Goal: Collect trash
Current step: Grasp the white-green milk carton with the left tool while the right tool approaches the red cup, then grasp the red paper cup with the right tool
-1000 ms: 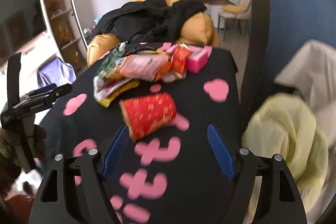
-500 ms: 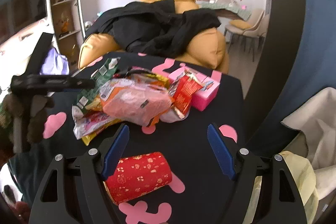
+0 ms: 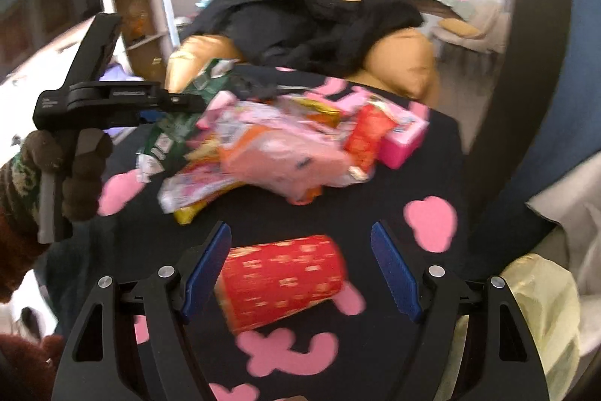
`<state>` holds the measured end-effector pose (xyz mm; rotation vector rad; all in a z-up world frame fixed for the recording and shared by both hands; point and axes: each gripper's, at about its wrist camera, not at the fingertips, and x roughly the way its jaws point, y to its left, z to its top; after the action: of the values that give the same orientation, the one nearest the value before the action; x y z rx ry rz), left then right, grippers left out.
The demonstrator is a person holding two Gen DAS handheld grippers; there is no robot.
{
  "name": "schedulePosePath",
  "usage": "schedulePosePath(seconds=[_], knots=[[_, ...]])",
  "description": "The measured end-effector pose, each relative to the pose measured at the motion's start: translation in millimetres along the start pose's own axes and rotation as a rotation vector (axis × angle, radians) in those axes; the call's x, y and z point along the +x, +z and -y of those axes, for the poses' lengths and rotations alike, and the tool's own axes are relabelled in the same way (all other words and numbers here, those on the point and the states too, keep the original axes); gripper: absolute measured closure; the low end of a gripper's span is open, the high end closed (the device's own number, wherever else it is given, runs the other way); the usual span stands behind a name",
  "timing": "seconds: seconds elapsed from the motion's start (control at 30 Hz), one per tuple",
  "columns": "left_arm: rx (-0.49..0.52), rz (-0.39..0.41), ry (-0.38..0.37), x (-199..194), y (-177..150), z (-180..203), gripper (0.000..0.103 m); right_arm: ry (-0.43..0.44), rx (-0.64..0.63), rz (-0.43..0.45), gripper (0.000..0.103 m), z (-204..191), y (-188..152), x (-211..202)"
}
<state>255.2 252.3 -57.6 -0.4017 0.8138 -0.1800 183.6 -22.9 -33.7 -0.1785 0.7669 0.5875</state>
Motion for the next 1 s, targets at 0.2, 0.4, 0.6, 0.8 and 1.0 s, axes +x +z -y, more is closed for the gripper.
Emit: schedulePosePath(seconds=[0.2, 0.4, 0.6, 0.8, 1.0], knots=[[0.04, 0.078, 0.081, -43, -27, 16, 0.053, -0.053, -0.14, 0.0, 0.03, -33, -14, -4], [0.058, 0.106, 0.058, -62, -48, 31, 0.053, -0.162, -0.193, -0.025, 0.031, -45, -33, 12], [0.079, 0.118, 0.059, -75, -57, 46, 0.053, -0.226, -0.056, 0.009, 0.043, -7, -30, 9], [0.076, 0.114, 0.055, -74, -62, 47, 0.053, -0.127, 0.1, -0.003, 0.043, 32, -30, 2], [0.081, 0.074, 0.04, -64, -69, 46, 0.053, -0.142, -0.01, -0.038, 0.043, 12, -50, -8]])
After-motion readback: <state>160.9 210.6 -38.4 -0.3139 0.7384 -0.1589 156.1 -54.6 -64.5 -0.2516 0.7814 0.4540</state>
